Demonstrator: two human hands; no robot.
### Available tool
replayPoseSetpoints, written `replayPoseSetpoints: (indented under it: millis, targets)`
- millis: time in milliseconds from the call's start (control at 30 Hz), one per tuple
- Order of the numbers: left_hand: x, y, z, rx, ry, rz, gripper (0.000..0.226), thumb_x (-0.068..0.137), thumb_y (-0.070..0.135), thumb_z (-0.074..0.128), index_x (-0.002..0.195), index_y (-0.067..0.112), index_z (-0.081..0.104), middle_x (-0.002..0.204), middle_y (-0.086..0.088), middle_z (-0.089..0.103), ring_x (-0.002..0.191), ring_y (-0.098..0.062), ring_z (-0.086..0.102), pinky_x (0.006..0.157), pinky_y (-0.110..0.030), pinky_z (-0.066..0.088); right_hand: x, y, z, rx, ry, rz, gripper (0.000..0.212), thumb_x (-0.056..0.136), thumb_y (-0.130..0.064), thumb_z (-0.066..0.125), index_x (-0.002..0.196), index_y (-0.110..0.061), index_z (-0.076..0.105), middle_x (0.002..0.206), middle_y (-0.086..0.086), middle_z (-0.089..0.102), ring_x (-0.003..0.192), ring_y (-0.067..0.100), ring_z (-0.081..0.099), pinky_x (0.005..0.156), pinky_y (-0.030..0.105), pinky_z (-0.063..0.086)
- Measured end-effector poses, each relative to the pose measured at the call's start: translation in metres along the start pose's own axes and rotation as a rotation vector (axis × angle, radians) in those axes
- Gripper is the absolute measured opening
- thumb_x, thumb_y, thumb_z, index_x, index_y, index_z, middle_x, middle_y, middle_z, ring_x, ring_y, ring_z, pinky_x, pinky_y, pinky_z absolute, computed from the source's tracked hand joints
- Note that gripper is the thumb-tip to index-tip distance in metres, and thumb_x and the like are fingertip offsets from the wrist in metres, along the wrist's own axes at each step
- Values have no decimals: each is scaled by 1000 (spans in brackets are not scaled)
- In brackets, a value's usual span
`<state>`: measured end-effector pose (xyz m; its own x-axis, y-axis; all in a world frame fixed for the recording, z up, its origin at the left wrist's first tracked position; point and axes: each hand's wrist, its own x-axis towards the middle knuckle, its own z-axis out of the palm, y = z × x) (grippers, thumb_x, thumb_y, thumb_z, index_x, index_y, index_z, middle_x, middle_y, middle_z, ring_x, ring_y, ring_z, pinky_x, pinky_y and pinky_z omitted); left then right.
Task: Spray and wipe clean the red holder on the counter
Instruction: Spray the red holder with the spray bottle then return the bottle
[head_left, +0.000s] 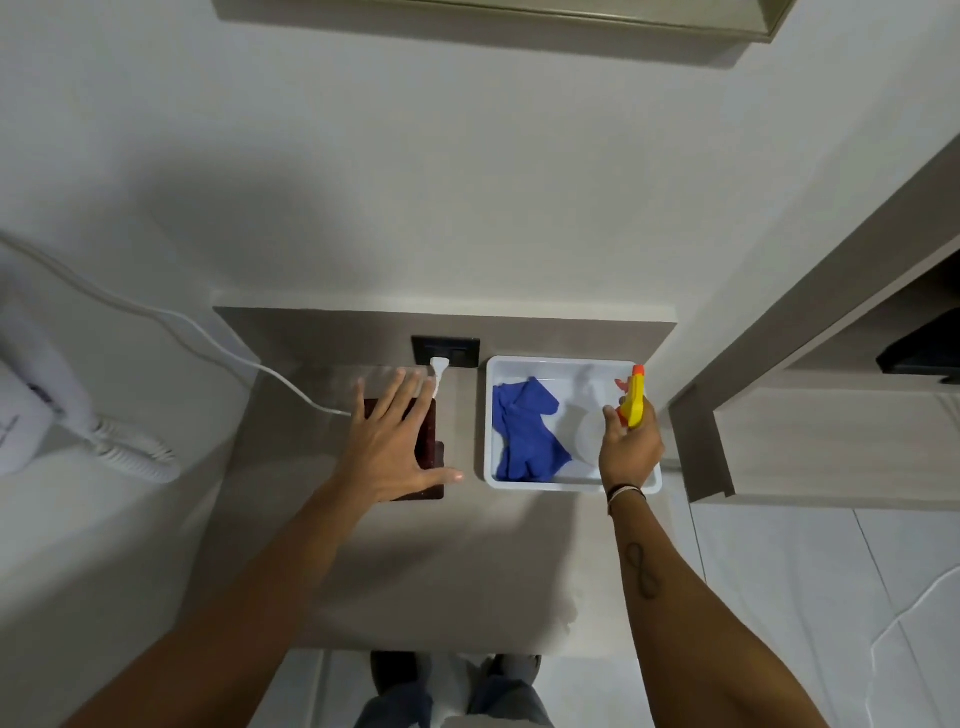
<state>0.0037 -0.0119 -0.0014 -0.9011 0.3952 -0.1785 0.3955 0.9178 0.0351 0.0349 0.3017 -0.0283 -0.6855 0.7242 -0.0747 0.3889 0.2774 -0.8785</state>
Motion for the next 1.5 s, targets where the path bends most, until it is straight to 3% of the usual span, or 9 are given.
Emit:
replayPoseSetpoints:
  millis: [200, 300, 433, 633, 700, 833, 1033, 1200, 1500]
  targets:
    - [-7, -19, -9, -253, 53, 67, 114, 63, 59, 91, 155, 16, 40, 159, -7, 46, 155, -32, 33, 131, -59, 7, -4, -4, -10, 65, 31, -136, 50, 106, -21, 68, 154, -13, 56, 142, 3, 71, 123, 23, 71, 111, 43, 56]
    - [-14, -35, -12, -337, 68, 125, 105, 56, 48, 97, 145, 20, 48, 143, -2, 55, 140, -28, 48, 128, -56, 18, -10, -11, -19, 122, 121, -178, 47, 103, -28, 72, 147, -16, 63, 123, -5, 74, 104, 8, 70, 106, 45, 61]
    - [-25, -63, -12, -478, 81, 174, 103, 52, 46, 98, 140, 24, 50, 136, 4, 55, 124, -17, 49, 114, -49, 41, -39, -23, -34, 303, 68, -202, 45, 104, -36, 71, 147, -27, 65, 136, -3, 75, 121, 16, 73, 105, 35, 61]
    - [-37, -100, -11, -608, 37, 146, 116, 56, 29, 105, 154, 20, 43, 154, -2, 47, 140, -22, 45, 114, -39, 43, -120, -31, -20, 82, -464, -210, 43, 107, -31, 66, 149, -24, 63, 122, 6, 74, 115, 16, 70, 103, 17, 51]
    - [-38, -109, -12, -617, 42, 152, 116, 55, 28, 105, 154, 16, 45, 154, -2, 49, 138, -15, 44, 111, -30, 38, -148, -34, -4, -42, -630, -262, 42, 107, -32, 64, 149, -28, 63, 106, 1, 69, 101, 2, 65, 98, 21, 50]
    - [-37, -119, -16, -618, 6, 188, 119, 55, 26, 106, 156, 12, 44, 152, 1, 47, 138, -12, 41, 113, -28, 36, -179, -43, 36, -8, -858, -298, 41, 109, -25, 63, 148, -16, 65, 100, -15, 75, 90, -16, 69, 89, 3, 48]
    - [-30, -126, -15, -543, -41, 282, 118, 56, 28, 103, 156, 9, 41, 154, -9, 48, 142, -23, 45, 113, -21, 33, -187, -54, 72, 0, -851, -288, 41, 107, -35, 66, 144, -19, 69, 115, 2, 78, 101, 20, 75, 98, 41, 62]
    - [-26, -126, -18, -508, -69, 322, 115, 58, 24, 100, 156, 10, 40, 152, -8, 49, 140, -28, 49, 113, -40, 49, -176, -40, 72, -90, -837, -230, 43, 105, -46, 65, 135, -17, 73, 117, 8, 79, 104, 27, 75, 94, 49, 62]
    - [-28, -128, -17, -530, -93, 199, 117, 55, 20, 97, 157, 21, 41, 152, 1, 53, 137, -18, 50, 112, -41, 49, -161, -7, 66, -329, -785, -126, 47, 103, -54, 63, 134, -19, 71, 119, 9, 78, 106, 29, 72, 93, 45, 58]
